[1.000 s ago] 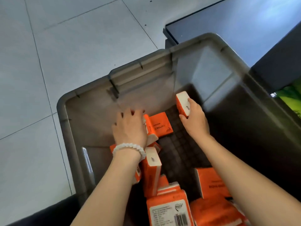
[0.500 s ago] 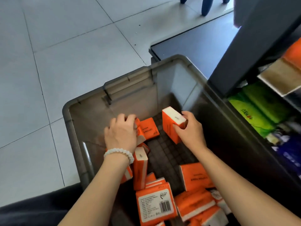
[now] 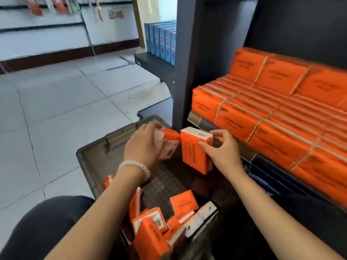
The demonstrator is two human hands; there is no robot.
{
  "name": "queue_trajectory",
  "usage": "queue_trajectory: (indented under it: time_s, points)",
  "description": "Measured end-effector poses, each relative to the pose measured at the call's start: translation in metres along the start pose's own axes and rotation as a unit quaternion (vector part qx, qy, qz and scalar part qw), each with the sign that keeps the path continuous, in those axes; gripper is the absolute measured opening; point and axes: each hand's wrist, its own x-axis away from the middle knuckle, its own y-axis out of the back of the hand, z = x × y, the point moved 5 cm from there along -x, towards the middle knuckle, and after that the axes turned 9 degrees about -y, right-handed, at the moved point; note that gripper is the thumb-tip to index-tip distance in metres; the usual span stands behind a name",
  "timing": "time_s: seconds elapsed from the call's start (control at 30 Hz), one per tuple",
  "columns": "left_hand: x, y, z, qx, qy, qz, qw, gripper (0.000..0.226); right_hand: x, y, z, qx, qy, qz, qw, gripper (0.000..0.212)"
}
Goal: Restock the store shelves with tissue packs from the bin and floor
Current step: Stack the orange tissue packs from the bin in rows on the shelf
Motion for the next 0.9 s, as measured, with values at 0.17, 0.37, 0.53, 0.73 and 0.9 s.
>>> queue_trajectory:
  time_s: [0.17,0.37,0.53,0.73,0.9]
  points:
    - [-0.021,0.047,-0.09,0.107,-0.07,-0.049,0.991,0.023,0.024,0.097,0.067,-0.01,0.078,-0.052,0.996,0.03]
    - [-0.052,0.064,-0.184,0.112,-0.172,-0.068,0.976,0.025,0.021,0.201,0.112,0.106,0.122,-0.131,0.978,0.041]
    - [-0.077,0.047,-0.244,0.045,-0.257,-0.062,0.963,0.029,0.004,0.266,0.105,0.259,0.086,-0.149,0.95,0.044]
    - [-0.104,-0.011,-0.279,-0.028,-0.376,-0.06,0.924,0.033,-0.032,0.31,0.07,0.407,0.039,-0.129,0.904,0.045]
    - [-0.122,-0.07,-0.288,-0.014,-0.381,-0.027,0.924,0.038,-0.061,0.321,0.05,0.455,0.011,-0.128,0.881,0.047]
